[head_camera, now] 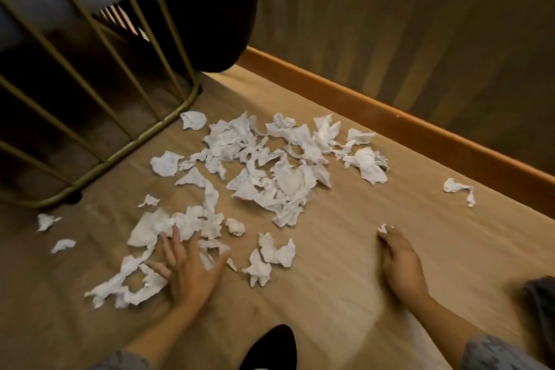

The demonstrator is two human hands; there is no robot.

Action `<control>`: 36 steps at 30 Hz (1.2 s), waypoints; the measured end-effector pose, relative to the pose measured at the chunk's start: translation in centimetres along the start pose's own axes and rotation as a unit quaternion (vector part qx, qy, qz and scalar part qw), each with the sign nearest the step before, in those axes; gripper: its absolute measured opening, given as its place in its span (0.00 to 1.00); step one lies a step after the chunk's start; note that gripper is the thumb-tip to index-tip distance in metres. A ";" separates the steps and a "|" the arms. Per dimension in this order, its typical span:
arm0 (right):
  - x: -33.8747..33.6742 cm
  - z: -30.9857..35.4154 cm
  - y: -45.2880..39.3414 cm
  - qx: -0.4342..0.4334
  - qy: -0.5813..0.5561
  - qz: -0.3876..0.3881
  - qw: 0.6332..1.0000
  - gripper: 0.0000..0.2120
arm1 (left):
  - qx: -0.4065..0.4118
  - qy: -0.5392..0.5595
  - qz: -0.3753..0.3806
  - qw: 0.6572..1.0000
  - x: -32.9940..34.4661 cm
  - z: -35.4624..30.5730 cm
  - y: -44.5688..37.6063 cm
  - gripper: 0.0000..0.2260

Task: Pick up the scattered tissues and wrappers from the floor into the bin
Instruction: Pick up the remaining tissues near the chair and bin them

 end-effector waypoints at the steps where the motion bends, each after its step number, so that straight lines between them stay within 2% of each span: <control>1: 0.7 1.5 0.1 -0.032 -0.009 -0.001 0.999 0.17 | 0.005 -0.009 -0.006 1.000 -0.3 1.3 0.4 0.41; 3: 2.1 6.2 0.7 -0.121 -0.031 0.012 0.992 0.15 | 0.000 -0.013 -0.013 1.000 -0.6 3.8 0.9 0.47; 5: 4.4 11.2 1.6 -0.206 -0.042 0.048 0.977 0.15 | -0.050 -0.009 -0.014 0.999 -0.7 6.2 1.2 0.51; 9: 9.8 18.3 2.8 -0.276 -0.067 0.093 0.954 0.11 | -0.135 0.086 0.005 0.987 -0.5 8.0 1.1 0.58; 11: 11.9 20.3 3.5 -0.294 -0.063 0.104 0.948 0.13 | -0.154 0.156 0.018 0.976 0.0 8.0 0.5 0.58; 14: 14.4 21.3 5.2 -0.312 -0.031 0.143 0.939 0.17 | -0.116 0.220 0.037 0.968 0.7 7.3 -0.6 0.59; 17: 16.0 21.0 7.1 -0.371 -0.003 0.184 0.910 0.21 | -0.038 0.215 0.070 0.973 1.3 5.6 -0.5 0.60; 19: 16.2 20.9 7.4 -0.394 -0.027 0.188 0.900 0.14 | 0.002 0.228 0.077 0.971 1.4 4.9 0.5 0.53; 21: 16.2 20.8 6.9 -0.389 -0.057 0.192 0.899 0.05 | 0.038 0.255 0.046 0.965 0.8 4.2 1.8 0.35; 22: 16.3 21.0 6.3 -0.375 -0.065 0.201 0.903 0.04 | 0.048 0.266 0.021 0.963 0.3 4.1 2.5 0.27; 23: 16.3 21.6 5.6 -0.362 -0.073 0.205 0.906 0.07 | 0.047 0.271 0.004 0.961 -0.3 4.1 3.0 0.24; 25: 16.1 23.5 4.2 -0.351 -0.083 0.193 0.912 0.14 | 0.029 0.268 -0.014 0.963 -0.9 4.9 3.3 0.25; 27: 15.9 26.5 3.3 -0.362 -0.079 0.176 0.912 0.17 | -0.013 0.264 -0.044 0.963 -1.7 6.7 2.3 0.22; 31: 18.0 32.0 2.0 -0.409 -0.062 0.198 0.889 0.22 | -0.124 0.265 -0.100 0.951 -3.2 11.2 -1.7 0.13; 34: 20.8 33.0 1.2 -0.432 0.052 0.177 0.883 0.23 | -0.164 0.223 -0.068 0.958 -3.2 13.6 -3.5 0.14; 36: 21.8 31.5 0.9 -0.387 0.133 0.172 0.896 0.26 | -0.172 0.169 -0.026 0.970 -2.5 14.7 -3.6 0.19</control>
Point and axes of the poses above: each hand's wrist, its own y-axis away from the middle knuckle, its own x-axis out of the palm, z = x × y, the point moved 7 cm from there along -y, towards the middle knuckle, and after that the axes turned 2 degrees about -z, right-handed, at the moved point
